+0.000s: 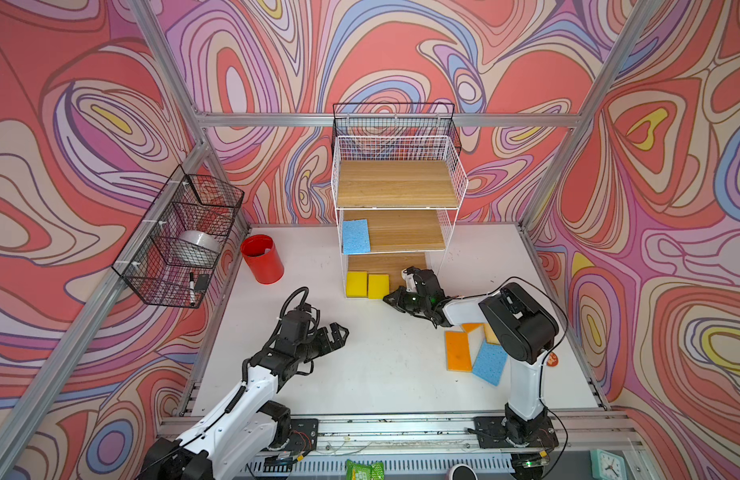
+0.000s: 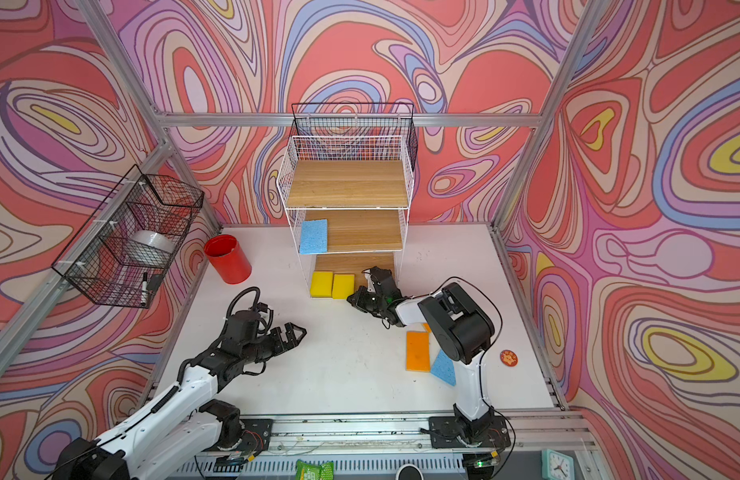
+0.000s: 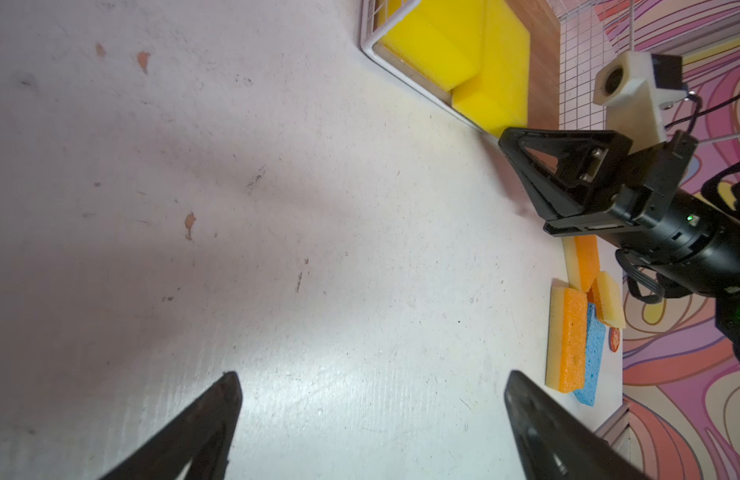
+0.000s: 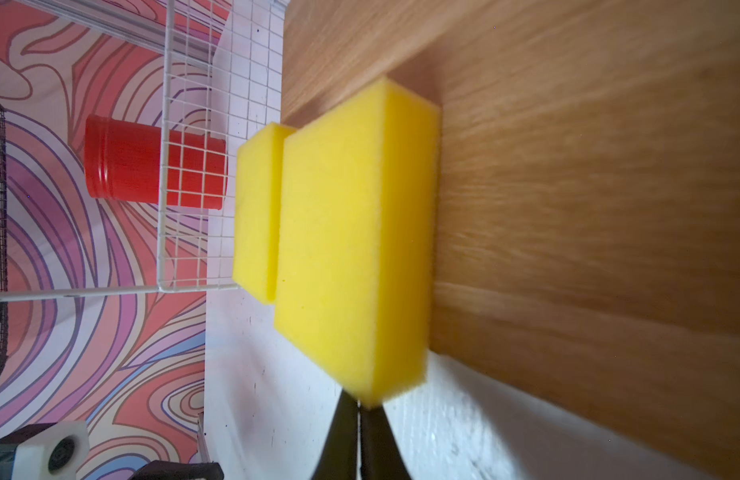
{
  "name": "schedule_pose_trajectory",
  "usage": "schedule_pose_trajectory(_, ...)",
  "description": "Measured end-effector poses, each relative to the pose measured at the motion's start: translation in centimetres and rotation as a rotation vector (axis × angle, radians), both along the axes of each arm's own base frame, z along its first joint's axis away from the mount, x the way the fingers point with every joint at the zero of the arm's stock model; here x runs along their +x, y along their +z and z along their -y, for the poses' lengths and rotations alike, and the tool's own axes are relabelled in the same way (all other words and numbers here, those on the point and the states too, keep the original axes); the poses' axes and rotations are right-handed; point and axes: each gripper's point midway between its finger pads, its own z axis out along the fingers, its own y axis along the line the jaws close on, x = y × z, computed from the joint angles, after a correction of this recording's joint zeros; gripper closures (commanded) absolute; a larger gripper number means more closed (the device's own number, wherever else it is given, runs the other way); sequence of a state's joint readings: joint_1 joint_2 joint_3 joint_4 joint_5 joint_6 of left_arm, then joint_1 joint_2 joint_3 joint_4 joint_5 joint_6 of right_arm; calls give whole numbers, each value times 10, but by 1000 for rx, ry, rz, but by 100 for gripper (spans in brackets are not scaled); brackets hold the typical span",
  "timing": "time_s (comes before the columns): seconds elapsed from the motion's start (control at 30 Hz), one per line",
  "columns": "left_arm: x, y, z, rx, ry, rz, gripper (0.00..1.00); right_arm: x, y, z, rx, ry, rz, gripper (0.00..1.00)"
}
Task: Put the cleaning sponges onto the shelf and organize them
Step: 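Push the yellow sponge against the other yellow sponge and release it, then withdraw the right gripper and move it over the orange scrub sponges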
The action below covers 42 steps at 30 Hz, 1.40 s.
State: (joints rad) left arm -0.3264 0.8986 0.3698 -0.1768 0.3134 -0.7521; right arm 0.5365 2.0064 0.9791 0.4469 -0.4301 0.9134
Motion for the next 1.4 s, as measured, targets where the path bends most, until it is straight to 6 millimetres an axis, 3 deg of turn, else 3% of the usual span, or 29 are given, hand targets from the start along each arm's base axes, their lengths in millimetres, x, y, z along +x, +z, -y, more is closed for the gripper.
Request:
schedule_pose_trajectory(0.67,3,-5,1,4,0,-13,0,11,-7,-5,29,26,-14,100)
schedule_pose_trajectory(0.97,3,-2,1,1,0,-2,0,6,-9,-5,33,42,-17,100)
schedule_pose_trajectory(1.17,3,2,1,-5,0,13,0,-11,-6,2,25,59,-28,83)
schedule_pose_trajectory(1.4,-1,7,0,-4,-10,28,0,-30,21,12,24,77,13,68)
